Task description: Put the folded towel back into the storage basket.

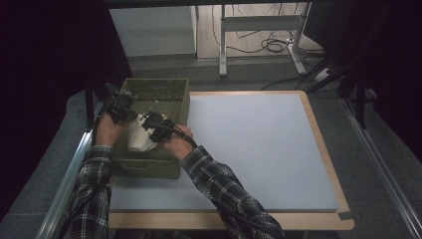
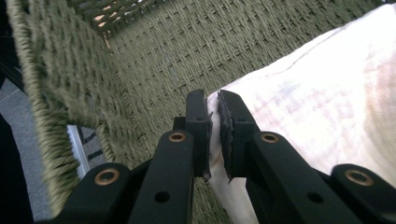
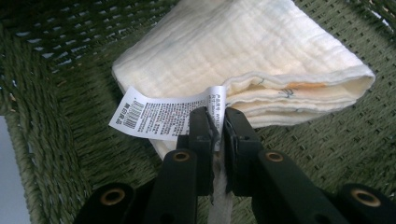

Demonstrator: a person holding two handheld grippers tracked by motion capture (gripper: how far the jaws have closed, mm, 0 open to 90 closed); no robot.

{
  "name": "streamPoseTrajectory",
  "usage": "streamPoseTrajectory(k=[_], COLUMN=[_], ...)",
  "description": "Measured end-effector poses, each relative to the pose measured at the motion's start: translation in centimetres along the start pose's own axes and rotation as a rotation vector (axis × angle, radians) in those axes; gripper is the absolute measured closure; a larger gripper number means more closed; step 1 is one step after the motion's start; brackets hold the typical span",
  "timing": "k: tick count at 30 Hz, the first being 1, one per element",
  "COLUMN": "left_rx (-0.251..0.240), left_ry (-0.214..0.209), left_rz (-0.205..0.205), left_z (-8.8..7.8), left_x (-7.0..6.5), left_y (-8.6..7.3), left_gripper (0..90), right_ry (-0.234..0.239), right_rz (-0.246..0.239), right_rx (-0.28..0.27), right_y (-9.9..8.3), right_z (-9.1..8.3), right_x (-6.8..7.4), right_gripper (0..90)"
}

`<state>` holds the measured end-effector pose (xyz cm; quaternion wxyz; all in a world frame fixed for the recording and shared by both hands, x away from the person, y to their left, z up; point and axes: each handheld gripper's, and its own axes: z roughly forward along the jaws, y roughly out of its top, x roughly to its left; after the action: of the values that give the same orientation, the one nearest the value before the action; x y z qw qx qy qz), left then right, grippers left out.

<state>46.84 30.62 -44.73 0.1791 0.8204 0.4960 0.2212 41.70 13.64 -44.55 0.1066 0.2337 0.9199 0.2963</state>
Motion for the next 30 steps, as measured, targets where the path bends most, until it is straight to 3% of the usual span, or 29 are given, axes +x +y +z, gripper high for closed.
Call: streamPoseTrajectory(k=[6, 10, 16, 30], left_rx=[-0.002, -0.012, -0.044, -0.114], left_ry=[0.007, 0.014, 0.001, -0.026], left_rz=[-0.02, -0.034, -0.064, -0.11], left_z=[0.6, 0.5, 0.0, -0.6], left_x=[-0.1, 0.0, 0.1, -0.8], left_y=[0.0, 0.0, -0.2, -0.4], left_gripper=[69.1, 67.3, 61.5, 38.8], right_ry=[-0.004, -0.007, 0.004, 0.035], right_rz=[0.033, 0.049, 0.041, 0.051], right_rx=[-0.012, -0.031, -0.054, -0.156], right_y=[0.0, -0.1, -0.3, -2.1], right_z=[-0.1, -0.5, -0.8, -2.1], right_x=[-0.4, -0.9, -1.3, -2.4], right_gripper=[73.3, 70.1, 66.9, 43.6])
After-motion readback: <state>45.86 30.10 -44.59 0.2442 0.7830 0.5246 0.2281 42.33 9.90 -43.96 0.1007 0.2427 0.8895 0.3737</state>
